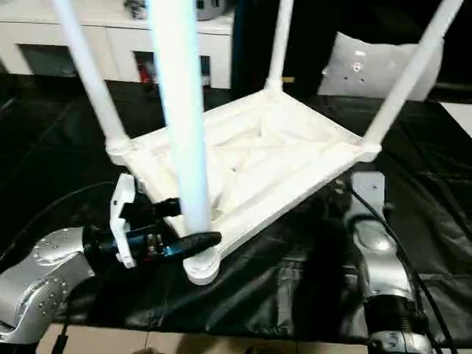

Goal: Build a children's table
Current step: Rotate table base

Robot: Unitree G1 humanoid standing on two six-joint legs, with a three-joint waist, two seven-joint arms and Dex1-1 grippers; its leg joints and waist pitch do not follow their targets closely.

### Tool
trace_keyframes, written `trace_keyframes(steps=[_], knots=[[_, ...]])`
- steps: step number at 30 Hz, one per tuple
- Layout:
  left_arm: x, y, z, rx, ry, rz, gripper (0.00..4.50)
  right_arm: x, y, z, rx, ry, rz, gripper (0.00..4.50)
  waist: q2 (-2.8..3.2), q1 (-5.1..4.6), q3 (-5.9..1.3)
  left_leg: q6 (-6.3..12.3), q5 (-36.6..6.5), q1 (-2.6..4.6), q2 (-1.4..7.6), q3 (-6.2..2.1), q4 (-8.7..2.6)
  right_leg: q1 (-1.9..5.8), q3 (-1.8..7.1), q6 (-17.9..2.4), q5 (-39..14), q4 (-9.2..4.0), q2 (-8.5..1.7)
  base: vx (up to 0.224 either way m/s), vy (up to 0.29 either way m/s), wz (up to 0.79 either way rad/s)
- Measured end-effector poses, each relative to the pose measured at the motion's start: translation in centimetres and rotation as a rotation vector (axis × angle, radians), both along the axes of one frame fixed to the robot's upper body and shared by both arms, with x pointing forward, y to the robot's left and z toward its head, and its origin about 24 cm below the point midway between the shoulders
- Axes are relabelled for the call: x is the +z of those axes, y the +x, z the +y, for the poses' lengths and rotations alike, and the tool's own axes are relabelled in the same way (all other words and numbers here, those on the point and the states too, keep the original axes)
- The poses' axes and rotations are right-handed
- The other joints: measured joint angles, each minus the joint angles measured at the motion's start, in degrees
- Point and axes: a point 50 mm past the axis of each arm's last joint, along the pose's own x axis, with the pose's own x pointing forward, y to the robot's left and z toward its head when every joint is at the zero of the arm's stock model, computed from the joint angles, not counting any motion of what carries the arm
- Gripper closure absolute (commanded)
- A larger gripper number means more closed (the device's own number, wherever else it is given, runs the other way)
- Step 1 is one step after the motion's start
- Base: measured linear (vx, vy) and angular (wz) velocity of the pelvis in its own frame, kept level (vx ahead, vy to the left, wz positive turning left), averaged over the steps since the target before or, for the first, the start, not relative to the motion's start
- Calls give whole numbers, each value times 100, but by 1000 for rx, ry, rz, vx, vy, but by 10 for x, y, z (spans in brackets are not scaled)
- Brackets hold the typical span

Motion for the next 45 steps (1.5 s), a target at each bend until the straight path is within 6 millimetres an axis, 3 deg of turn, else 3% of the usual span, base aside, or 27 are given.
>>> trace_keyframes(steps=[4, 10, 15, 29, 41, 45], knots=[[1, -1, -2, -9, -4, -4, 12, -11, 2, 16, 109, 40, 63, 0, 1, -59, 0, 0, 0, -3, 1, 1, -1, -1, 0, -1, 0, 0, 1, 0, 0, 0], [5, -1, -11, -35, -16, -19, 12, -14, 10, 38, 195, 70, 77, 0, -1, -73, 1, 0, 0, 2, 2, 3, 2, 2, 1, -3, 1, 4, 1, 0, 0, 0], [10, 1, -31, -98, -34, -41, 12, -15, 18, 54, 238, 88, 87, 0, -10, -195, 6, 0, 0, 1, 2, 3, 3, 2, 0, -5, 3, 5, 1, 0, 0, 0], [16, 10, -60, -163, -61, -78, 12, -12, 26, 86, 385, 100, 87, 0, -25, -211, 7, 0, 0, 0, 4, 5, 2, -5, -1, -13, 8, 5, 1, 0, 0, 0], [16, 10, -64, -151, -65, -80, 12, -12, 27, 87, 393, 80, 93, 0, -30, -210, 10, 0, 0, 2, 7, 8, 6, -6, -1, -19, 11, 4, 2, 0, 0, 0], [17, 2, -54, -143, -44, -85, 12, -11, 26, 84, 403, 71, 91, 0, -55, -227, 10, -1, -1, 2, 12, 13, -2, -17, -1, -19, 12, 11, 6, 0, 0, 0]])
